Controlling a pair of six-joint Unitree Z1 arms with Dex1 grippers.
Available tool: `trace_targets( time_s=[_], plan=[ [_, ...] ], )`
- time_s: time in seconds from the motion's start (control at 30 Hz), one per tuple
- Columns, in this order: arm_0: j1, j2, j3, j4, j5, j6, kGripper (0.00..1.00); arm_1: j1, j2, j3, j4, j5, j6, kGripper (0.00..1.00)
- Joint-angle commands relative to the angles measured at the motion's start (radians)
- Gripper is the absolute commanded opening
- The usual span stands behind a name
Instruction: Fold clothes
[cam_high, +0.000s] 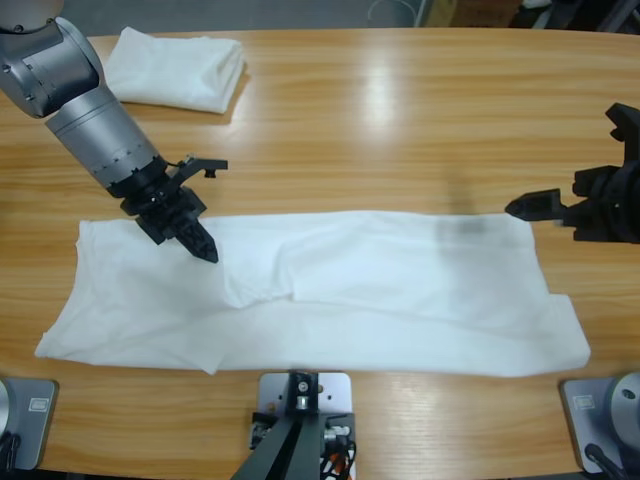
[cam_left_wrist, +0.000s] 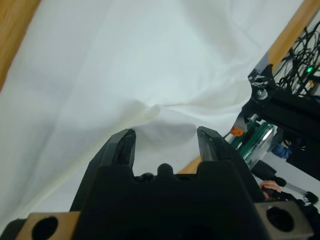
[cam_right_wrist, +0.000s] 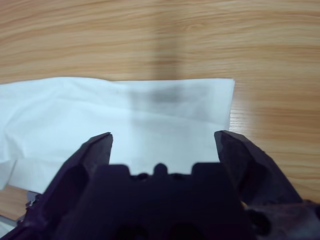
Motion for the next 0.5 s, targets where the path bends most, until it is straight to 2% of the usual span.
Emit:
trace_targets(
  time_s=[0.03,0.5],
  plan=[
    [0.036,-0.006,-0.029,0.012,0.063,0.004,0.49,0.01,-0.012,0.038,-0.02,0.024,0.012,0.834],
    [0.008,0.083,-0.096,0.022,0.03,0.013,0.49,0.025,0.026,0.053,-0.056,0.027,0.018,0.832]
  ],
)
